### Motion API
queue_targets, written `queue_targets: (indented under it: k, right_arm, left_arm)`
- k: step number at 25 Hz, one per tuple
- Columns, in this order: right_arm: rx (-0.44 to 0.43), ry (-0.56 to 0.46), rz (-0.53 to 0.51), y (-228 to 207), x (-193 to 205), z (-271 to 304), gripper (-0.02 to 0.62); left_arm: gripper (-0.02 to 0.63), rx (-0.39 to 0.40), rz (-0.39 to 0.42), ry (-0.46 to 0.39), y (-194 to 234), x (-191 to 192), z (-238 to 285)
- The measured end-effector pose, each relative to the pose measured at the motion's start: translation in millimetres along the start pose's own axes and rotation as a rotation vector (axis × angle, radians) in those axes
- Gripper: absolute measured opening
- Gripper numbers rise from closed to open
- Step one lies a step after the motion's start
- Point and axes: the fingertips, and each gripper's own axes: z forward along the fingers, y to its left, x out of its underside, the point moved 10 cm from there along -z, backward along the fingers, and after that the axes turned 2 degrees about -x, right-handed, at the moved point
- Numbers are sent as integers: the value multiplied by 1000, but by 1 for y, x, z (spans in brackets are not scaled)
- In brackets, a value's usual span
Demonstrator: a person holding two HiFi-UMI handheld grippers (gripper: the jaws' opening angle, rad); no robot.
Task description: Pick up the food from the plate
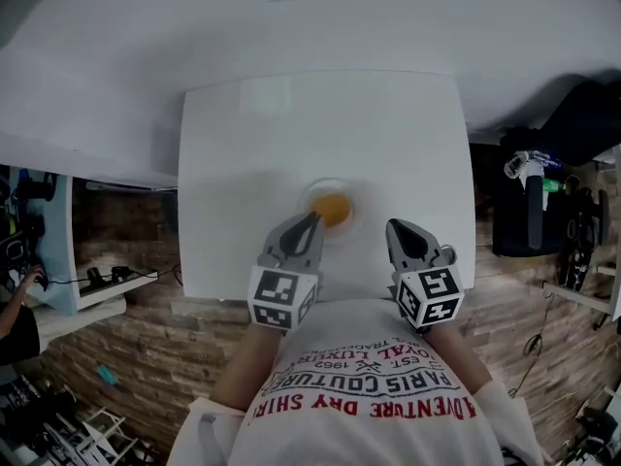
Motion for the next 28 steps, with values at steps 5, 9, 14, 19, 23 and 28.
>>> queue_targets:
  k: [5, 9, 14, 19, 23, 28]
  right_arm:
    - [22, 40, 32, 5, 6, 12, 14]
    - [33, 66, 60, 5, 14, 19, 14]
    - [42, 93, 101, 4, 22, 26, 14]
    - [42, 112, 99, -2, 24, 32, 14]
    - [36, 130, 106, -7, 26, 39, 14]
    - [25, 152, 125, -13, 31, 47, 14]
  left_arm:
    - [173, 99, 60, 82, 16, 16, 23]
    - [291, 180, 124, 136, 20, 27, 43]
    - [401, 256, 294, 237, 16, 45, 74]
    - [413, 268, 311, 319, 14, 59, 96]
    - [413, 275, 350, 382, 13, 68, 110]
    - [413, 280, 375, 426, 9, 76, 123]
